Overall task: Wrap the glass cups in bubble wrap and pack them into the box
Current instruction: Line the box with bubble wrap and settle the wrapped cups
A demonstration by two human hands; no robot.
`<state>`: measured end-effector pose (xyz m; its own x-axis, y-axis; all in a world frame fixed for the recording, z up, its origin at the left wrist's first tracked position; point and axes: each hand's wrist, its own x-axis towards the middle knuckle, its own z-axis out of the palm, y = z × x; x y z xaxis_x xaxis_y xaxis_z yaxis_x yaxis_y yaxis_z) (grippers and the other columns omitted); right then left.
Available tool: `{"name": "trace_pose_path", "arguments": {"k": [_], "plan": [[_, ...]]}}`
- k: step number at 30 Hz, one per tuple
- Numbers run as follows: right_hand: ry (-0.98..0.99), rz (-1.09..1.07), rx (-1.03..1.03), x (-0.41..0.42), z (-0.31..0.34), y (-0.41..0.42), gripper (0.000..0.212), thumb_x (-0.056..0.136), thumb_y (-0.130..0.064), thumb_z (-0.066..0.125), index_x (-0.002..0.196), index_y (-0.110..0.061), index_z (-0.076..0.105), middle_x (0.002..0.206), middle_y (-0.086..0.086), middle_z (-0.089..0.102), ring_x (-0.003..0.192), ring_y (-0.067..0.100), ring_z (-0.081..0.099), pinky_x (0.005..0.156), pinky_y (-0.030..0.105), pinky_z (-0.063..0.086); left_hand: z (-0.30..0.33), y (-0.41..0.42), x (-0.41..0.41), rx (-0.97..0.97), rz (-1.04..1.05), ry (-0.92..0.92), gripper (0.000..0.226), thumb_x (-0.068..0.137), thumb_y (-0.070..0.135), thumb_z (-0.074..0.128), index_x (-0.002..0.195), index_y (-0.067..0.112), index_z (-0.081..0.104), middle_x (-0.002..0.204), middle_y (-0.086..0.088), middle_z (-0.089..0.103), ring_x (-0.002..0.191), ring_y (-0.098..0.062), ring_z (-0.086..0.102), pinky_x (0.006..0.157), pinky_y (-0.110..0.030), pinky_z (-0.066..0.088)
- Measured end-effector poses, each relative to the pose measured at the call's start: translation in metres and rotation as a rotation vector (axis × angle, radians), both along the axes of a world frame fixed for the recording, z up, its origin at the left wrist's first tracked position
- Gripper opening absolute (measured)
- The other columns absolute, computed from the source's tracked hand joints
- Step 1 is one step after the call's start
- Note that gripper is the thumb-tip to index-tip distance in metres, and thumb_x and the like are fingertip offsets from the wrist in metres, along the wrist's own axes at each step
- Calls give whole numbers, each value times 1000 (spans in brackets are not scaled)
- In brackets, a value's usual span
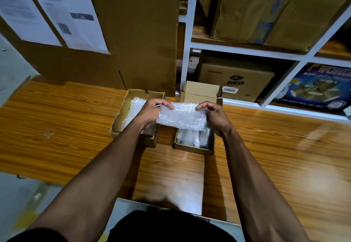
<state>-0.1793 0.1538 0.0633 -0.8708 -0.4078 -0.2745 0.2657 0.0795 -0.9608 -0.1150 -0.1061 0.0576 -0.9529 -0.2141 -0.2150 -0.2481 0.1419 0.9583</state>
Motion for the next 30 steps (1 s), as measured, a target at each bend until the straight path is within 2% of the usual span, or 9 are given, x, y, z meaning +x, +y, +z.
{"name": "trace_pose_path", "arguments": {"k": [2,6,10,13,18,21,24,26,30], "plan": [[-45,3,-44,0,2,1,32,108,-4,43,98,-6,74,107,14,73,93,31,67,80,49,56,0,1,0,-55,-25,-30,49,100,-12,53,86,22,84,114,13,76,118,-12,64,107,-36,51],[-132,1,-169,-1,3,4,39,110,-17,35,109,-1,71,123,21,67,111,37,66,100,58,53,5,2,5,18,-61,-53,53,101,-6,36,95,16,84,127,6,73,127,-14,55,101,-37,47],[-82,23,-175,-6,-4,5,23,102,-9,61,123,-1,67,128,16,66,106,27,68,92,41,60,4,0,10,227,-23,-39,42,103,11,37,110,6,78,131,-4,71,122,-26,62,91,-38,53],[-53,32,-103,-11,-10,3,33,94,2,68,120,-17,71,136,20,61,92,24,62,80,40,55,6,4,12,266,-1,-10,24,107,27,56,121,14,70,128,-2,69,110,-24,66,80,-32,54],[-46,-29,-125,-7,-3,-5,54,93,4,70,135,-28,58,129,14,64,105,28,69,82,44,63,6,7,9,144,8,-25,63,88,11,83,142,30,55,131,-1,59,118,-21,64,97,-41,59],[82,-213,99,-10,-10,-13,50,93,-10,76,134,-27,54,122,6,64,107,28,69,78,44,65,15,14,8,91,130,63,50,91,9,81,134,27,62,124,2,66,107,-17,71,91,-44,63],[127,-398,269,-17,-15,-19,26,95,-36,76,111,-19,64,101,7,73,99,32,74,82,46,64,23,21,5,-94,169,121,31,94,16,79,119,27,66,115,9,66,101,-11,67,81,-39,64],[-33,-273,211,-16,-10,-25,43,100,-52,62,102,-10,70,97,18,77,89,34,76,85,48,64,27,28,3,-220,110,141,21,93,19,79,109,28,68,112,7,67,100,-13,65,77,-38,61],[-287,32,32,-12,0,-35,76,96,-75,49,123,-6,67,107,21,76,91,30,75,83,43,63,29,44,-3,-296,-183,159,19,88,15,82,98,29,74,105,8,73,101,-14,68,87,-34,56]]}}
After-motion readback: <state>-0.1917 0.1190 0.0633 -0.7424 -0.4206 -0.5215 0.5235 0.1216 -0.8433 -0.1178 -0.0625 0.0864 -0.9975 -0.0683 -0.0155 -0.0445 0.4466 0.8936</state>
